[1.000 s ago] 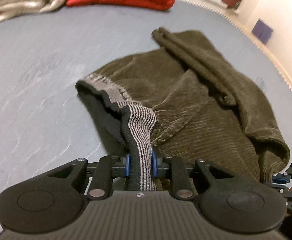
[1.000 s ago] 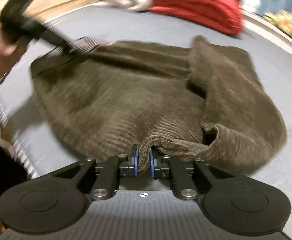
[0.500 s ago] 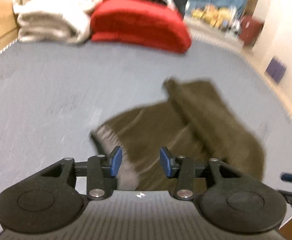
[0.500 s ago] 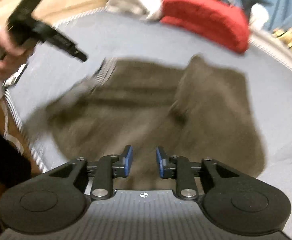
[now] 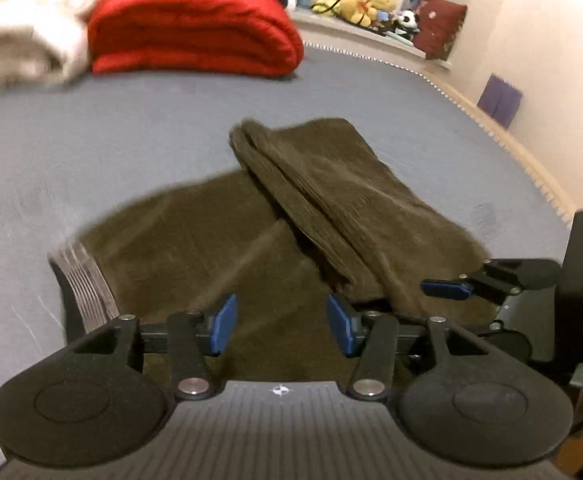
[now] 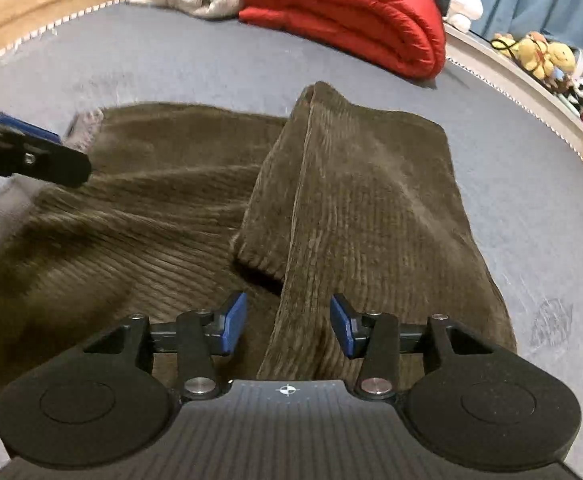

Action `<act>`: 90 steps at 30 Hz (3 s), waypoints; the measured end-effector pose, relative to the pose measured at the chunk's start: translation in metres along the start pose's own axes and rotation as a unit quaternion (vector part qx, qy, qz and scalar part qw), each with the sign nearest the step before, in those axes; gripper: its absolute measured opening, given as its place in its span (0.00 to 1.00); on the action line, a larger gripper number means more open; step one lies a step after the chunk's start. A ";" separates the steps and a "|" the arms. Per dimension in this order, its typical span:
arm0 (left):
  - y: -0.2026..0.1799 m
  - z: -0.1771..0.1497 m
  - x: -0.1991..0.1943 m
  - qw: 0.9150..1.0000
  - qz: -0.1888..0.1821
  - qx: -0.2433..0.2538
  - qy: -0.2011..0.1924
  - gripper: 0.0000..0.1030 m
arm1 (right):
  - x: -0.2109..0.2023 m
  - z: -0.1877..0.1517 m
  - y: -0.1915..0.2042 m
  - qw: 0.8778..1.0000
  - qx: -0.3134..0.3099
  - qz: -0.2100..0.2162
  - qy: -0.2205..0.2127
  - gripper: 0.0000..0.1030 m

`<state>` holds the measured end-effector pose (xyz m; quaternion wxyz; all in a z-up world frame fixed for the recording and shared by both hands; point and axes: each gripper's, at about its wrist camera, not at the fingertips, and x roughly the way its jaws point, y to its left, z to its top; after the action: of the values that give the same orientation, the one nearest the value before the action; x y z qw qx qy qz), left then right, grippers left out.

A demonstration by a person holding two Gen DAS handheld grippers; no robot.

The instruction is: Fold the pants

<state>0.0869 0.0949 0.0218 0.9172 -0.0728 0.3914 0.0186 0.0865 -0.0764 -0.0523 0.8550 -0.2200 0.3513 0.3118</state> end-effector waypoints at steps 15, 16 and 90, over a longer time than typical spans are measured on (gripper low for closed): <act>0.017 -0.006 0.001 1.000 -0.005 -0.015 0.004 0.55 | 0.019 -0.009 -0.010 1.000 -0.024 -0.015 0.010 0.07; 0.017 -0.006 -0.001 1.000 -0.005 -0.016 0.004 0.55 | 0.013 -0.012 -0.014 1.000 -0.023 -0.017 0.004 0.07; -0.011 -0.021 0.035 0.999 -0.002 -0.019 0.050 0.59 | -0.165 -0.374 -0.364 0.671 0.674 -0.307 -0.027 0.12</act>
<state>0.0971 0.0804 -0.0171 0.8948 -0.0921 0.4365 0.0203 0.0714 -0.6199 -0.1190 0.8275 0.3288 0.3554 -0.2842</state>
